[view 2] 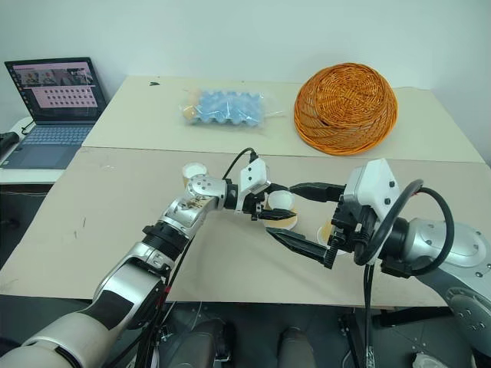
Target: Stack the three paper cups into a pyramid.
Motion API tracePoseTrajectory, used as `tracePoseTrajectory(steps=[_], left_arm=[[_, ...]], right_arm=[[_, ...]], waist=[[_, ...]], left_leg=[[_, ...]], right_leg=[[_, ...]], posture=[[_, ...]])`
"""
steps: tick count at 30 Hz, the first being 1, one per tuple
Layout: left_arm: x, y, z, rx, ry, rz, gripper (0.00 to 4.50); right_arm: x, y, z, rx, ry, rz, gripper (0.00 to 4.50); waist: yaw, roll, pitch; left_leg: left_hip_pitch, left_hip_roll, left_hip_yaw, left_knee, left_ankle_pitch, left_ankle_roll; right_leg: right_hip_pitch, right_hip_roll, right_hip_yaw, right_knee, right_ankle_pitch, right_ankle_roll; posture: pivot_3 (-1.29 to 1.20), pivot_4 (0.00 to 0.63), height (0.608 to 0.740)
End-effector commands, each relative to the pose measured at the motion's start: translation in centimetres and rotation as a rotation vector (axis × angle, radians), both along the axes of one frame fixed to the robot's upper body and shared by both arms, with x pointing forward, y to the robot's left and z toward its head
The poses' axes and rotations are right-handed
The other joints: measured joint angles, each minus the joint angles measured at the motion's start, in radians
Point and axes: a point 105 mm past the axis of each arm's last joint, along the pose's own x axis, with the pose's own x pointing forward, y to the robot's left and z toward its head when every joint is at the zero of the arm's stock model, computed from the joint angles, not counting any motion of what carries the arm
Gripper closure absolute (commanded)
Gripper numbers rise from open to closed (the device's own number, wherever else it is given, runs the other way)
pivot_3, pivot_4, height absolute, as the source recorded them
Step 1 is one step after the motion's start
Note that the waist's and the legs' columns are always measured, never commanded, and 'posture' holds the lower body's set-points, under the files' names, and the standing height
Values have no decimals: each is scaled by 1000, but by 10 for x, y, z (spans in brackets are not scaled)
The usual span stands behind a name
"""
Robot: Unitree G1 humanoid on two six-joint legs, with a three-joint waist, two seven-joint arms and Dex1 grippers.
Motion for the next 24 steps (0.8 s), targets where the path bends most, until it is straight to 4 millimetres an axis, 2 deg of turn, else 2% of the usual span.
tracePoseTrajectory(steps=[1, 2, 3, 12, 16, 21, 24], left_arm=[[3, -3, 10, -6, -51, 1, 696], [3, -4, 10, -8, -54, 2, 252], [3, -4, 12, -12, -58, 1, 70], [0, 2, 43, -94, -111, 12, 70], [-5, 11, 64, -123, -178, 32, 70], [-23, 35, 100, -159, -277, 76, 70], [-27, 60, 115, -236, -273, 216, 70]], right_arm=[[-4, 0, 11, -2, -60, 3, 0], [-4, 0, 11, -3, -60, 4, 0], [-4, 0, 11, -3, -60, 5, 0], [-2, 2, 11, 4, -54, 22, 0], [0, 4, 10, 7, -52, 39, 0], [2, 5, 10, 6, -49, 54, 0], [3, 4, 8, 2, -45, 59, 0]], waist=[[0, 0, 0], [0, 0, 0], [-1, 0, 0], [-1, 0, 0], [-3, 0, 0], [-4, 0, 0], [-10, 1, 0]], left_leg=[[0, 0, 0, 0, 0, 0], [0, 0, 0, 0, 0, 0], [0, 0, 0, 0, 0, 0], [-1, 0, 0, 0, 0, 0], [-1, 0, 0, 0, 0, 0], [-1, 0, 0, 0, 0, 0], [-1, 0, 0, 0, 0, 0]], right_leg=[[0, 0, 0, 0, 0, 0], [0, 0, 0, 0, 0, 0], [0, 0, 0, 0, 0, 0], [-1, 0, 0, 0, 0, 0], [-1, 0, 0, 0, 0, 0], [-1, 0, 0, 0, 0, 0], [-1, 0, 1, 0, 0, 0]], posture=[[0, 150, 726], [0, 150, 726], [0, 150, 726], [0, 150, 726], [0, 150, 726], [0, 150, 726], [0, 150, 726]])
